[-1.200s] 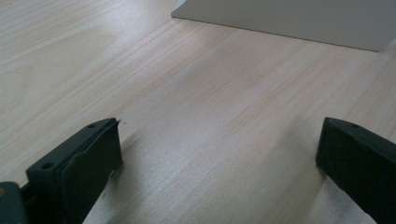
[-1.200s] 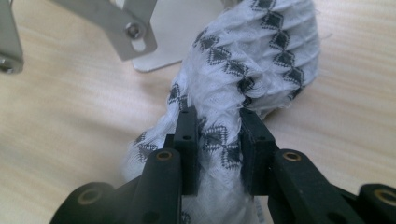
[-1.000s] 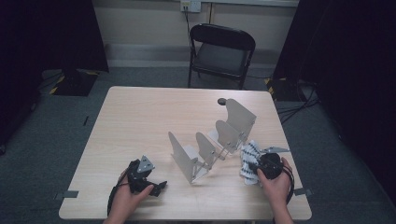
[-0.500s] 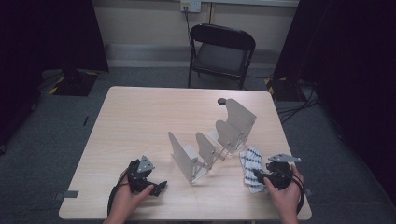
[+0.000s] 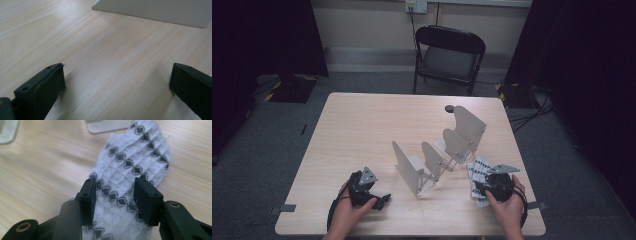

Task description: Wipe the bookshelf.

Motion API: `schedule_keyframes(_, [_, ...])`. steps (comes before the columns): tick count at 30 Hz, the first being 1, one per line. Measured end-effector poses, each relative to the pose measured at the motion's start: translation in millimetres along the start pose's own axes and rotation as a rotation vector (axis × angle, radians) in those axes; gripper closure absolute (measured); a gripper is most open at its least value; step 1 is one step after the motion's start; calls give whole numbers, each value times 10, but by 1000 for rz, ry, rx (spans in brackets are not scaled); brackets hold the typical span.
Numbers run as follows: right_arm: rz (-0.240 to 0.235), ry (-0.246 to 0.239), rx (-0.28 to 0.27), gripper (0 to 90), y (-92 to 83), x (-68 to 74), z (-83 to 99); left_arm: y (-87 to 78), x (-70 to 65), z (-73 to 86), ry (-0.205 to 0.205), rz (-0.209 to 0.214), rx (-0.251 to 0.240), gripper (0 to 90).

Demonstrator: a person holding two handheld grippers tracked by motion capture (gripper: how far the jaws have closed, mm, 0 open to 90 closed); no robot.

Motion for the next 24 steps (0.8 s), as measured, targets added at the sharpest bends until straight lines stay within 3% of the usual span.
schedule_keyframes(6, [23, 14, 20, 519, -111, -112, 55, 1, 0, -1, 0, 0, 0, 0])
schedule_keyframes(11, [9, 41, -11, 492, -232, -162, 34, 2, 0, -2, 0, -1, -1, 0])
schedule_keyframes(17, [10, 28, -28, 467, -371, -110, -195, 5, -1, -4, -1, -1, -1, 0])
schedule_keyframes(24, [-42, 13, -85, 449, -459, -5, -535, 5, -1, -5, -2, -1, -1, 0])
Point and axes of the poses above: each handheld gripper's, and its own axes: y roughly forward along the jaws, z roughly out of its underside, x roughly to its left, the point moved 4 cm from there along y, roughly forward along the jaws, and after that the axes turned 3 degrees about z, right-handed, at the moved point
